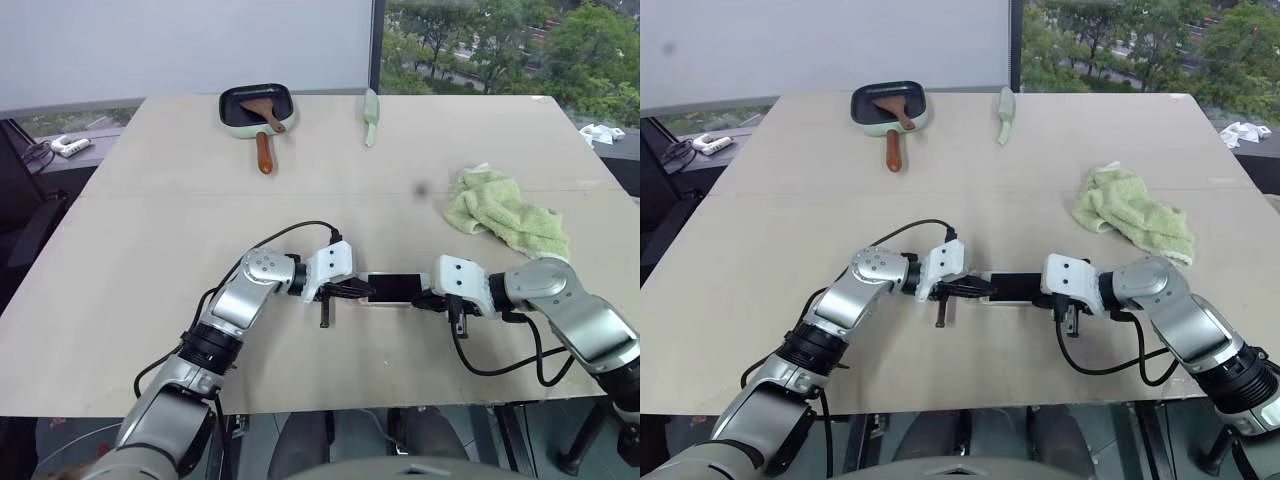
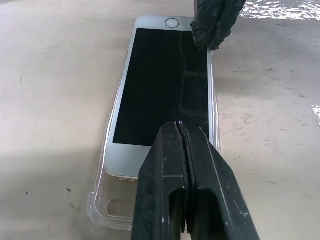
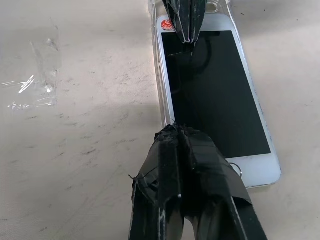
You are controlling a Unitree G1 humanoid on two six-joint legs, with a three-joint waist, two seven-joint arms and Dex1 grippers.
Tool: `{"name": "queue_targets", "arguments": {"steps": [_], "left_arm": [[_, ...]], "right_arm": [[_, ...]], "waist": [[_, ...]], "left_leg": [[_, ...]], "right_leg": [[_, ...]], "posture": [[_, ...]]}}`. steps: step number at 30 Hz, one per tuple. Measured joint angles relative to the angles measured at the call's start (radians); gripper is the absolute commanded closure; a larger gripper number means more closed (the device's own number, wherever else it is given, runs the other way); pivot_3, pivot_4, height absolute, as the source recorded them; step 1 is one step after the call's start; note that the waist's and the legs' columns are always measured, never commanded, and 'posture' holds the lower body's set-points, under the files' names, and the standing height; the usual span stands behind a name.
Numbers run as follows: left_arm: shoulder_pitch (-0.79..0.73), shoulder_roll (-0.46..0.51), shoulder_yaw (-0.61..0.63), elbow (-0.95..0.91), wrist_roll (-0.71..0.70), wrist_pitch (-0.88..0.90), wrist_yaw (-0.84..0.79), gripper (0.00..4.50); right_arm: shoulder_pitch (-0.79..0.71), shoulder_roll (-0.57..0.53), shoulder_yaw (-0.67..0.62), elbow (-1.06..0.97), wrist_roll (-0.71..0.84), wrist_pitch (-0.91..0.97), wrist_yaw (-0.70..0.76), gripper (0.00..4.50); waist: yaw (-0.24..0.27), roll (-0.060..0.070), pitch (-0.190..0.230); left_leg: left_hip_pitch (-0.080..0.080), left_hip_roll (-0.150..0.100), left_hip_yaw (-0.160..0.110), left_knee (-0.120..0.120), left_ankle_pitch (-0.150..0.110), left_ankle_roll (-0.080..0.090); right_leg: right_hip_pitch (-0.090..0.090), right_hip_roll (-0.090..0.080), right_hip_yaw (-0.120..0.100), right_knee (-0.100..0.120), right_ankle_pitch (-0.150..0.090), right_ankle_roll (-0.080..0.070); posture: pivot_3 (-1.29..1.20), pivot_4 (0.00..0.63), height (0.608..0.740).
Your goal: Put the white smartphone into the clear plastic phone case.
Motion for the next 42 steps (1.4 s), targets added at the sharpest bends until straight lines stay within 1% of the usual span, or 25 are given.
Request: {"name": "queue_targets", "arguments": {"steps": [3,6,9,10,15,20,25,29,31,34,37,40,42], "left_arm": [[0.0,0.0,0.0,0.0,0.0,0.0,-0.001,4.5],[-0.001,0.0,0.0,0.0,0.0,0.0,-0.003,4.5],[-0.002,0.0,0.0,0.0,0.0,0.0,-0.003,4.5],[-0.002,-0.001,-0.001,0.0,0.0,-0.001,-0.003,4.5],[-0.003,-0.001,-0.001,0.0,0.0,-0.001,-0.004,4.5],[-0.003,-0.001,-0.005,0.002,0.0,-0.001,-0.004,4.5],[-0.004,-0.001,-0.006,0.006,0.001,-0.003,-0.005,4.5],[-0.006,0.0,-0.006,0.007,0.001,-0.009,-0.009,4.5],[-0.008,0.0,-0.006,0.008,0.001,-0.013,-0.01,4.5],[-0.008,-0.001,-0.007,0.009,0.001,-0.023,-0.01,4.5],[-0.007,-0.005,0.002,0.003,-0.003,-0.022,-0.008,4.5],[-0.001,-0.013,0.023,-0.042,-0.033,0.048,0.01,4.5],[0.001,-0.013,0.042,-0.089,-0.063,0.095,0.014,4.5]], "right_arm": [[0.0,0.014,-0.004,-0.001,0.003,0.01,-0.006,4.39],[-0.003,0.06,-0.019,-0.001,0.019,0.044,-0.033,4.39],[-0.014,0.109,-0.025,0.001,0.03,0.074,-0.07,4.39],[-0.017,0.143,-0.025,0.009,0.028,0.093,-0.102,4.39],[-0.017,0.196,-0.024,0.035,0.024,0.16,-0.168,4.39],[-0.024,0.134,0.014,-0.014,-0.001,0.195,-0.164,4.39],[-0.024,0.125,0.016,-0.022,0.0,0.2,-0.165,4.39],[-0.02,0.162,-0.036,-0.002,0.062,0.236,-0.167,4.39],[-0.019,0.154,-0.087,0.002,0.115,0.248,-0.145,4.39],[-0.02,0.101,-0.154,0.01,0.152,0.246,-0.116,4.39],[-0.02,0.021,-0.204,0.062,0.154,0.237,-0.1,4.39],[-0.018,-0.02,-0.216,0.089,0.155,0.218,-0.082,4.39],[-0.014,-0.029,-0.217,0.099,0.155,0.214,-0.074,4.39]], "waist": [[0.0,0.0,0.0],[0.0,0.0,0.0],[0.0,0.0,0.0],[0.0,0.0,0.0],[0.001,0.0,0.001],[0.002,0.0,0.0],[0.001,0.0,-0.002],[0.001,0.0,-0.002],[0.002,0.0,-0.001],[0.002,0.001,0.0],[0.002,0.001,0.0],[0.0,0.0,0.006],[-0.001,0.0,0.008]], "left_leg": [[0.0,0.0,0.0,0.0,0.0,0.0],[0.0,0.0,0.0,0.0,0.0,0.0],[0.0,0.0,0.0,0.0,0.0,0.0],[0.0,0.0,0.0,-0.001,0.0,0.0],[-0.001,0.0,0.0,-0.001,0.0,0.0],[0.0,0.0,0.0,-0.001,0.0,0.0],[0.0,0.0,0.0,-0.001,0.0,0.0],[0.0,0.0,0.0,-0.001,0.0,0.0],[-0.001,0.0,0.0,-0.002,0.0,0.001],[-0.001,0.0,0.0,-0.003,-0.001,0.001],[-0.001,0.0,0.0,-0.004,-0.001,0.001],[-0.003,0.0,0.0,-0.004,-0.001,0.001],[-0.01,0.0,0.0,-0.004,-0.001,0.001]], "right_leg": [[0.0,0.0,0.0,0.0,0.0,0.0],[0.0,0.0,0.0,0.0,0.0,0.0],[0.0,0.0,0.0,0.0,0.0,0.0],[0.0,0.0,0.0,0.0,0.0,0.0],[0.0,0.0,0.0,-0.001,0.0,0.0],[0.0,0.0,-0.001,-0.001,-0.001,-0.001],[0.001,0.0,-0.001,-0.002,-0.001,-0.001],[0.0,0.0,-0.001,-0.002,-0.001,-0.001],[0.0,-0.001,-0.001,-0.002,0.0,0.0],[0.0,-0.001,-0.001,-0.004,0.0,0.0],[0.0,-0.001,0.0,-0.005,0.0,0.0],[-0.002,-0.001,0.0,-0.004,0.001,0.001],[-0.01,-0.001,0.0,-0.003,0.001,0.002]], "posture": [[0.0,0.15,0.74],[0.0,0.15,0.74],[0.0,0.15,0.74],[0.0,0.15,0.74],[0.0,0.15,0.74],[0.0,0.15,0.74],[0.0,0.15,0.74],[0.0,0.15,0.74],[0.0,0.15,0.74],[0.0,0.15,0.74],[0.0,0.15,0.74],[0.0,0.15,0.74],[0.0,0.15,0.74]]}}
